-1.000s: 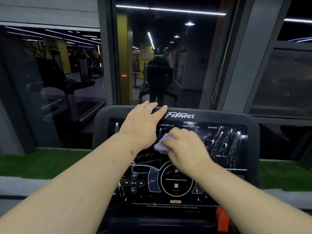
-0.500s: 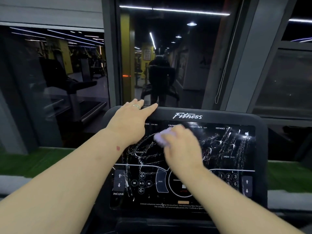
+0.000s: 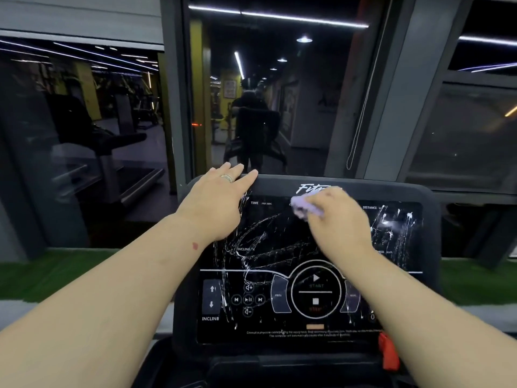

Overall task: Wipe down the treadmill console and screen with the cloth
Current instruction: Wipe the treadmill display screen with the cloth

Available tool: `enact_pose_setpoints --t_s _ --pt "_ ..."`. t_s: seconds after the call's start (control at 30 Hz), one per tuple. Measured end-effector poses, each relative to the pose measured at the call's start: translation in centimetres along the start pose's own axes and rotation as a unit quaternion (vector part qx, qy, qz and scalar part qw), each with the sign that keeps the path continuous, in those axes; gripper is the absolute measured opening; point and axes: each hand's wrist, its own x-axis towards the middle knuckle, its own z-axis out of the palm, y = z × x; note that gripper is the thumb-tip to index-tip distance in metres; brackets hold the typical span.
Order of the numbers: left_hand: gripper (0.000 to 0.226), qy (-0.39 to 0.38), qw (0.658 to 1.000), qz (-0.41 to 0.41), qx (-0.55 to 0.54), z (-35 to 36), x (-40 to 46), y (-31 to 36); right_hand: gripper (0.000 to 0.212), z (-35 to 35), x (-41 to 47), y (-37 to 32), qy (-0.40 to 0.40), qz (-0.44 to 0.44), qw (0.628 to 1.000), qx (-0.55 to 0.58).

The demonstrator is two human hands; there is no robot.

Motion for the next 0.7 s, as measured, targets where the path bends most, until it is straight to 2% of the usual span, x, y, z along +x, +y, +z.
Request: enact_pose_setpoints --t_s 0.03,0.07,0.1,0.17,0.23,0.27,0.33,0.4,0.43,0.5,0.57,0.6,0.63,0.7 --pt "0.084 -0.002 1.0 0.002 0.0 0.0 0.0 0.0 0.019 0.3 0.1 -0.4 0.014 0.068 0.998 0.002" --pt "0.083 -0.001 1.0 0.003 -0.001 -0.1 0.0 0.0 0.016 0.9 -0.5 -1.6 0.022 0.086 0.996 0.005" --pt "0.083 0.0 1.0 0.004 -0.001 -0.1 0.0 0.0 0.015 2.0 -1.5 -3.0 0.01 0.057 0.998 0.012" --pt "0.083 0.0 1.0 0.005 0.002 0.0 0.0 0.0 0.02 3.8 -4.5 -4.3 -0.049 -0.061 0.997 0.022" --pt "0.084 -0.005 1.0 0.005 0.001 0.2 0.0 -0.1 0.02 2.7 -4.5 -2.9 -0.086 -0.151 0.985 -0.002" --pt "0.085 -0.006 1.0 0.003 -0.002 0.3 0.1 -0.1 0.019 1.5 -3.3 -2.2 -0.092 -0.137 0.986 -0.014" --pt "0.086 -0.012 1.0 -0.001 -0.009 0.2 0.1 -0.1 0.02 0.2 -0.9 -1.3 -0.046 0.001 0.999 -0.025" --pt "0.086 -0.017 1.0 0.002 -0.01 0.2 0.2 -0.1 0.019 0.8 -0.6 -2.6 0.014 0.113 0.993 -0.01" --pt "0.086 -0.018 1.0 0.003 -0.009 0.3 0.2 0.0 0.016 1.5 -1.2 -3.9 0.007 0.106 0.994 -0.009" --pt "0.085 -0.019 1.0 0.003 -0.011 0.3 0.2 -0.1 0.016 3.1 -3.8 -5.7 -0.063 0.001 0.998 -0.003" --pt "0.084 -0.023 1.0 0.004 -0.009 0.3 0.3 -0.1 0.02 2.2 -4.7 -4.2 -0.093 -0.091 0.991 -0.007" --pt "0.084 -0.024 1.0 0.003 -0.007 0.2 0.3 0.0 0.018 0.9 -3.9 -2.9 -0.102 -0.095 0.99 -0.009" --pt "0.084 -0.026 1.0 0.001 -0.006 0.1 0.3 0.1 0.016 -0.1 -2.9 -1.5 -0.085 -0.047 0.995 -0.02" --pt "0.081 -0.03 1.0 -0.008 0.001 0.1 0.3 0.4 0.019 -1.1 -1.7 0.6 -0.002 0.115 0.993 -0.005"
